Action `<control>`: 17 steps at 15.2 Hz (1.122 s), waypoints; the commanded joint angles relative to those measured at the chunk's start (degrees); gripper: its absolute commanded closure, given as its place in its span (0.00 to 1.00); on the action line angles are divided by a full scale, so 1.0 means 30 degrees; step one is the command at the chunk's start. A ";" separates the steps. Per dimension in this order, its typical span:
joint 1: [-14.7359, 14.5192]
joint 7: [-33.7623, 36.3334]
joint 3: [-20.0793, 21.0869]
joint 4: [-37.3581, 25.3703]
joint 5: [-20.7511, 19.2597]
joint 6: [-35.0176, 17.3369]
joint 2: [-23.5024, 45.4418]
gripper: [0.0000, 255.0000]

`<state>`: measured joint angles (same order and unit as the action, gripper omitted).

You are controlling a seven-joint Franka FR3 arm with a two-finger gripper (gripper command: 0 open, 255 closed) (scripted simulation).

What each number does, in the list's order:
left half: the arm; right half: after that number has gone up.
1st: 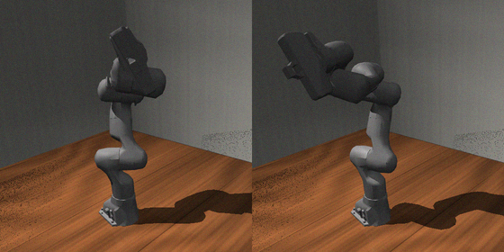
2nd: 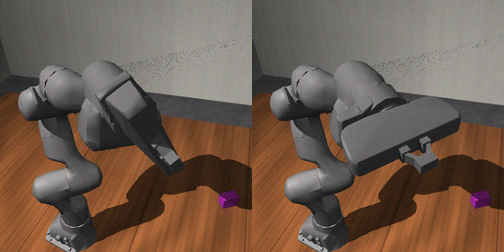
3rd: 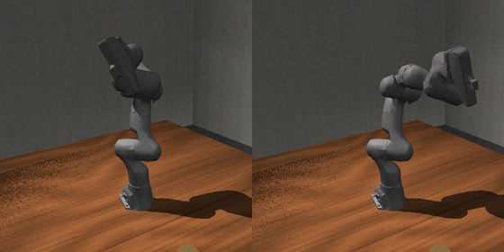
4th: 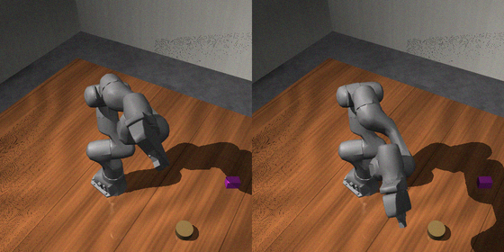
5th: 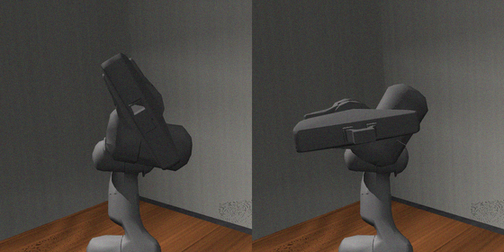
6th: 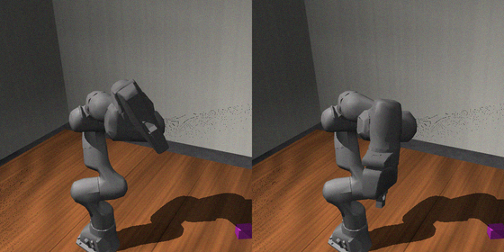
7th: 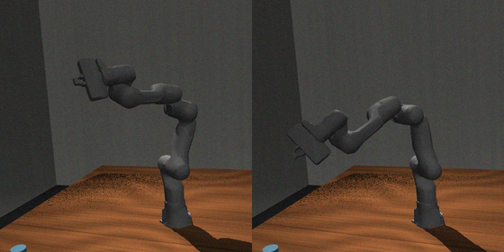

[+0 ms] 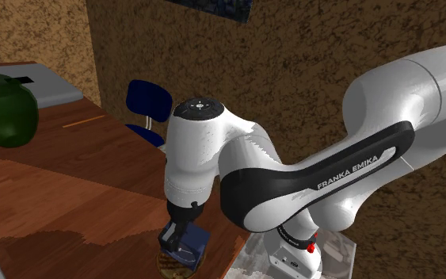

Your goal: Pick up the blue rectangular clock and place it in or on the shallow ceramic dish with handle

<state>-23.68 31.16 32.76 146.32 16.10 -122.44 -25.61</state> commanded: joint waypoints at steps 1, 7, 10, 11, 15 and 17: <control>0.0000 0.0000 0.0000 -0.0002 0.0000 -0.0002 0.0000 0.00; -0.0025 -0.0044 -0.0197 -0.0413 -0.0022 0.0744 -0.0344 0.00; -0.0046 -0.0108 -0.0709 -0.1682 -0.0161 0.2746 -0.1089 0.00; -0.0047 -0.0107 -0.0710 -0.1682 -0.0161 0.2746 -0.1089 0.00; -0.0047 -0.0107 -0.0711 -0.1682 -0.0162 0.2746 -0.1089 0.00; -0.0047 -0.0107 -0.0711 -0.1682 -0.0162 0.2746 -0.1089 0.00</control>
<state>-23.82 30.84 30.63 141.27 15.61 -114.21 -28.88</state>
